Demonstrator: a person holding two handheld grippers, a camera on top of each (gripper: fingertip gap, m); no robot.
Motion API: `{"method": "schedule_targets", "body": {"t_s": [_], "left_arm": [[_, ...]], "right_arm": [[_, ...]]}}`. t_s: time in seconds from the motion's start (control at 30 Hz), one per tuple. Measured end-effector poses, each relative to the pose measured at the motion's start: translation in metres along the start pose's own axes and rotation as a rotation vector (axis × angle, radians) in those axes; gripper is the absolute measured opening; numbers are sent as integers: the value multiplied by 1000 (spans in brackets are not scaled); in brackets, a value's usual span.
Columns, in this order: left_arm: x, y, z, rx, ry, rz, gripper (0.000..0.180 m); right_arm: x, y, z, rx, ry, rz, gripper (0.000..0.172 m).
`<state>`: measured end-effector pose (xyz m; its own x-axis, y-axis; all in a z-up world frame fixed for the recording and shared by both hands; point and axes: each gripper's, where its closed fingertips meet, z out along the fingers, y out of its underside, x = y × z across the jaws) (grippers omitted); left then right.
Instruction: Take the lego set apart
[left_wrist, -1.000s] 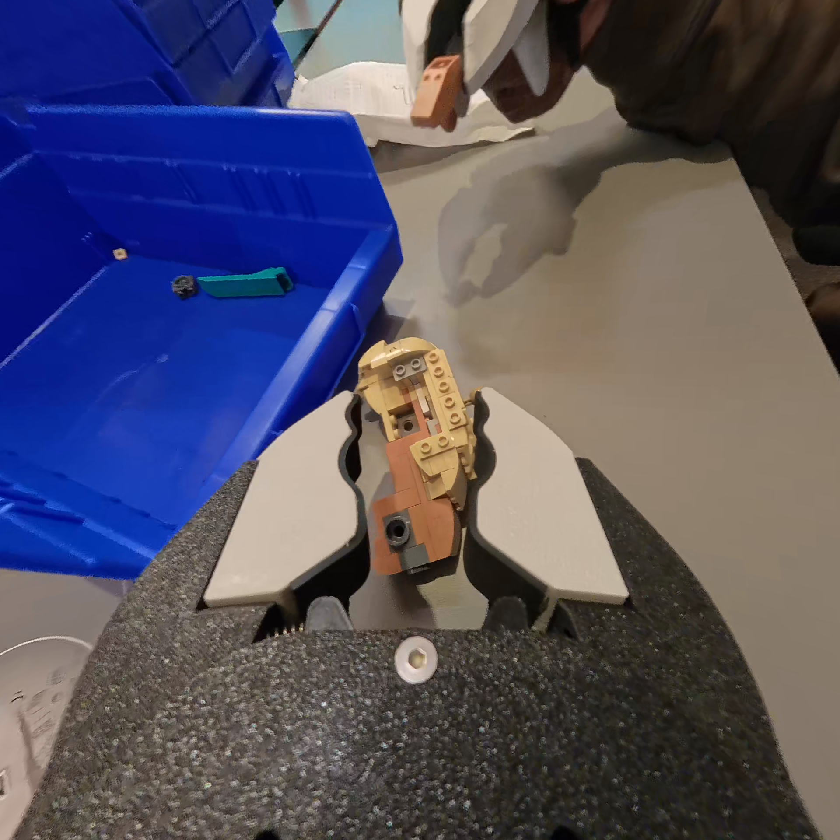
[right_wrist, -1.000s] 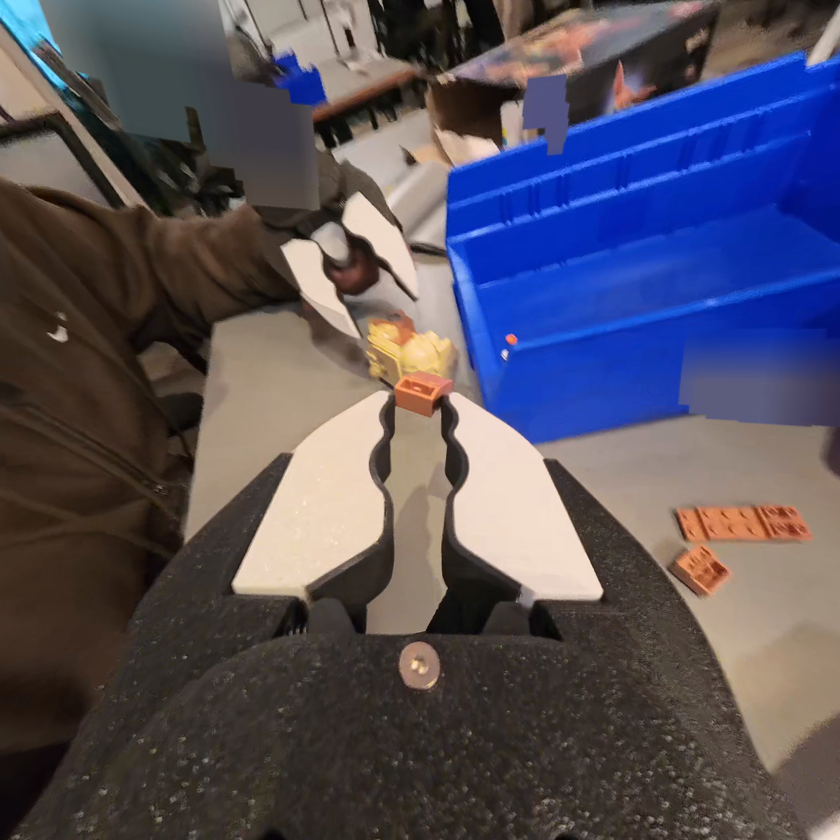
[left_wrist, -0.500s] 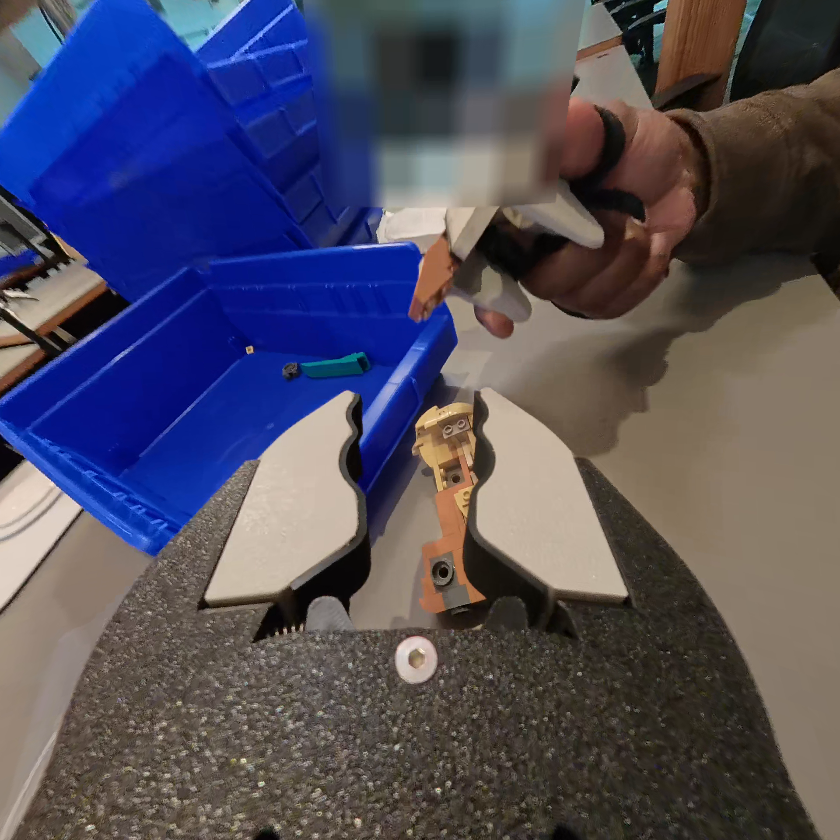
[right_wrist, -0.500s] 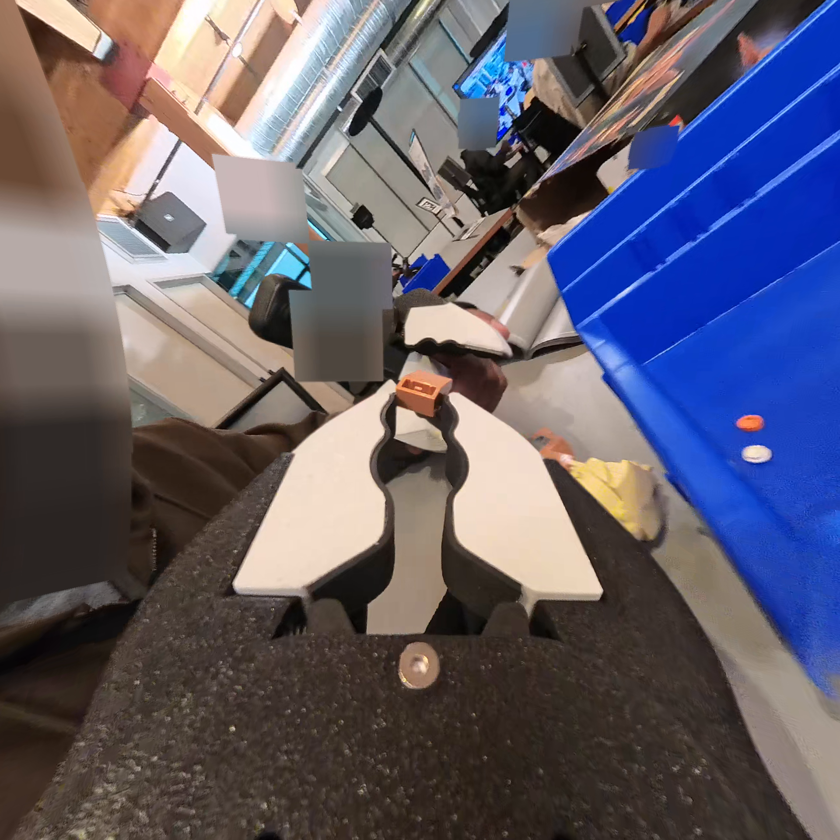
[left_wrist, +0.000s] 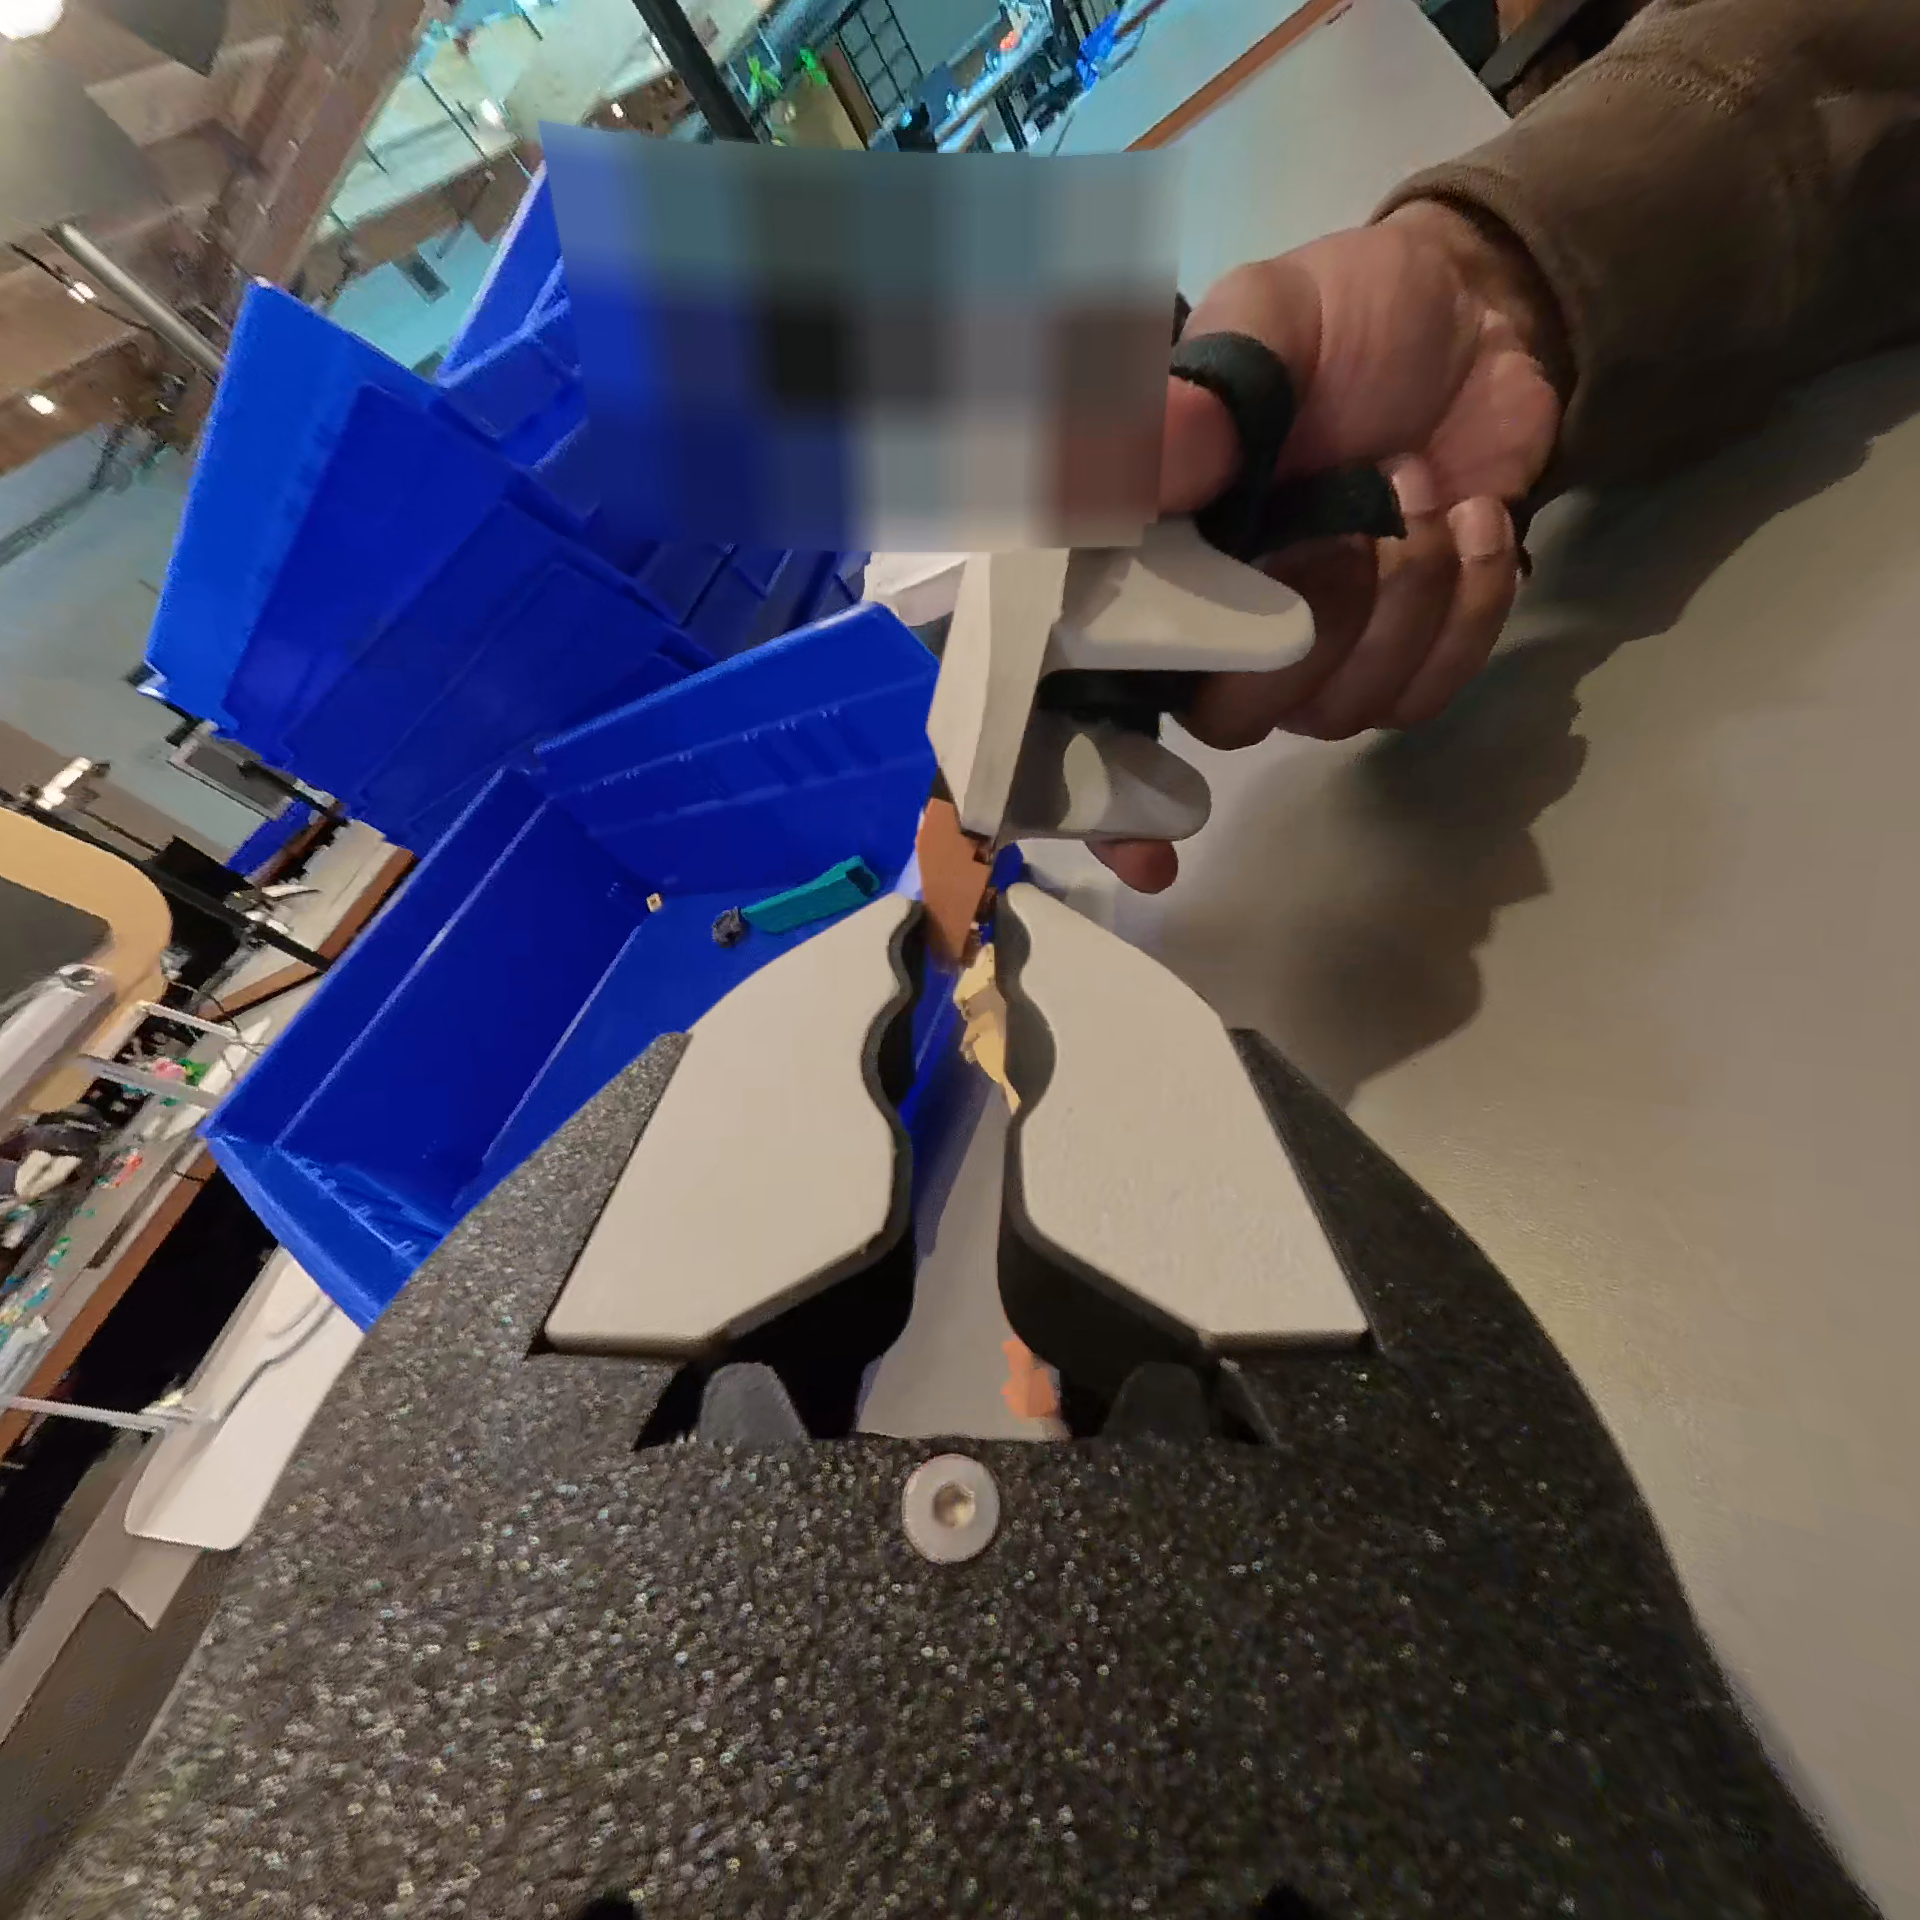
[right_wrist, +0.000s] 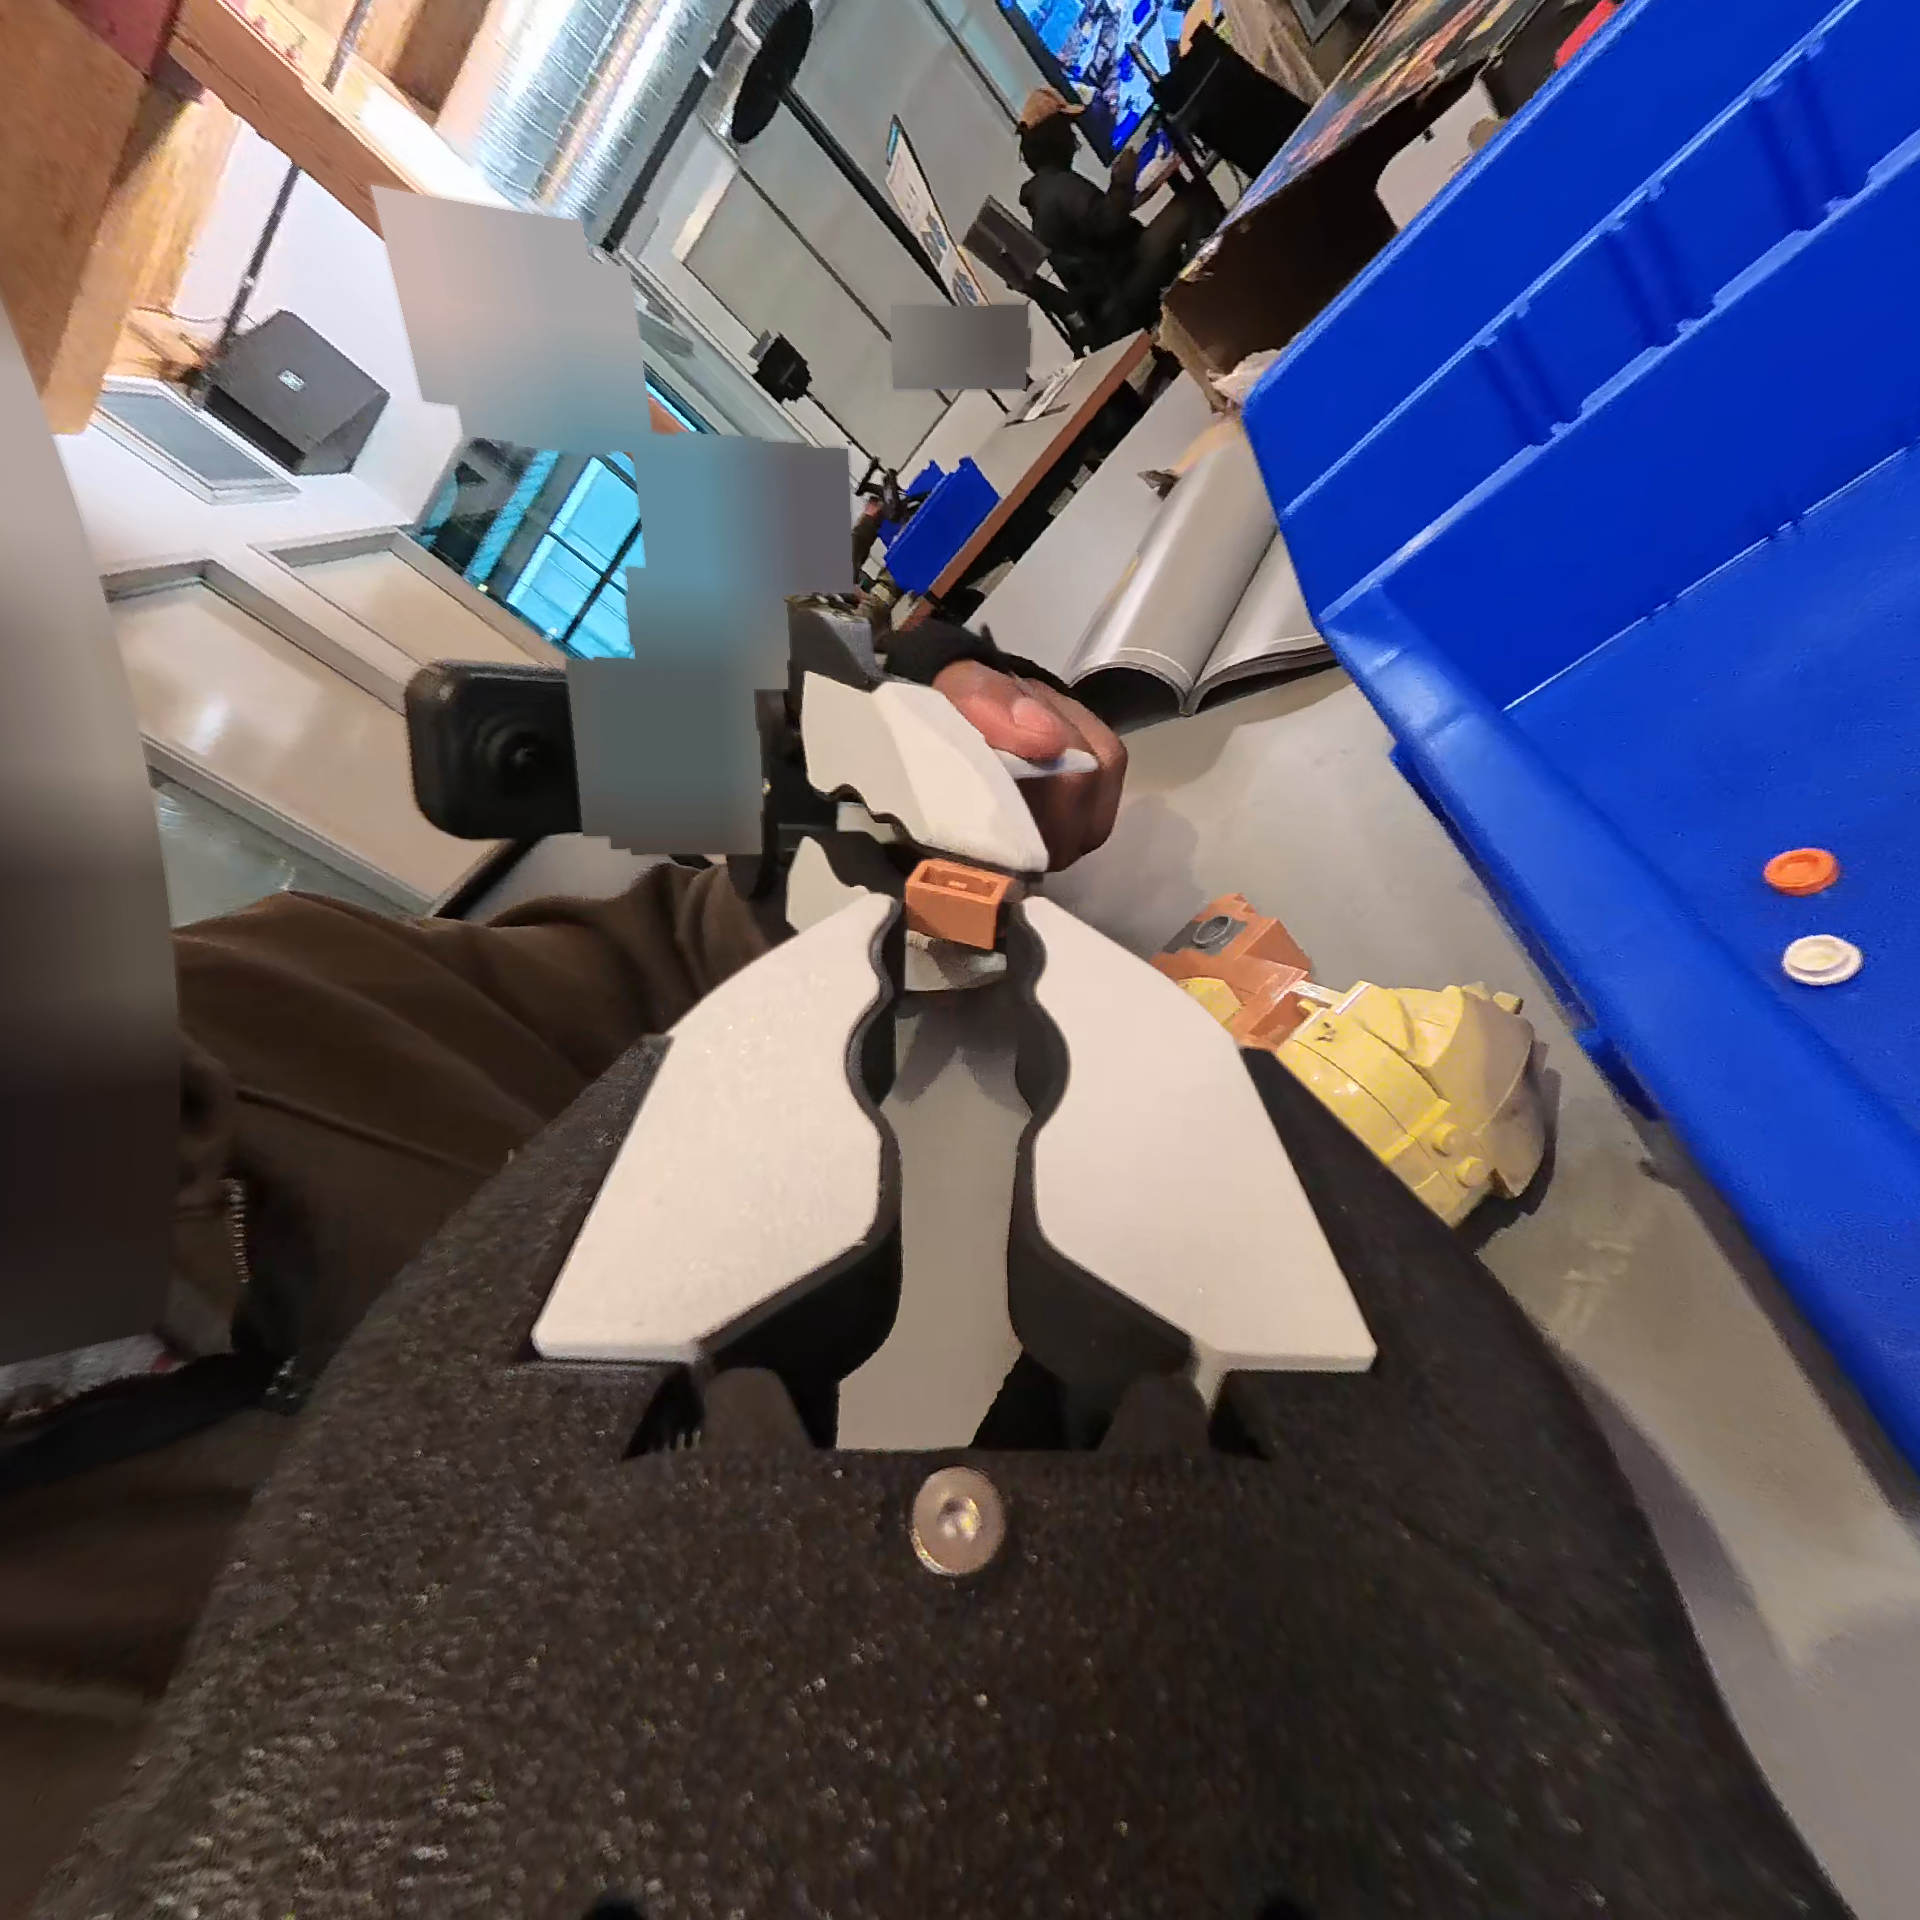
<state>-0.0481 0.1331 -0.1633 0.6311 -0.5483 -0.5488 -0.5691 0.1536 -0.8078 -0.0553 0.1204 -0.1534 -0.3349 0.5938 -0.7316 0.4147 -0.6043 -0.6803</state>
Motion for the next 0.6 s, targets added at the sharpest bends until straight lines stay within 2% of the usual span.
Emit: {"method": "schedule_targets", "body": {"t_s": [0.1,0.2,0.47,0.6], "left_arm": [[1,5,1,-38,35,-59,12],[0,11,1,-62,80,-199,12],[-3,5,-9,4,286,-699,12],[-2,4,-13,20,379,-874,12]], "right_arm": [[6,-1,-2,-5,61,-65,19],[12,-4,-7,-12,166,-218,23],[15,-9,-12,-70,441,-849,34],[23,-2,-9,-157,553,-1215,41]]}}
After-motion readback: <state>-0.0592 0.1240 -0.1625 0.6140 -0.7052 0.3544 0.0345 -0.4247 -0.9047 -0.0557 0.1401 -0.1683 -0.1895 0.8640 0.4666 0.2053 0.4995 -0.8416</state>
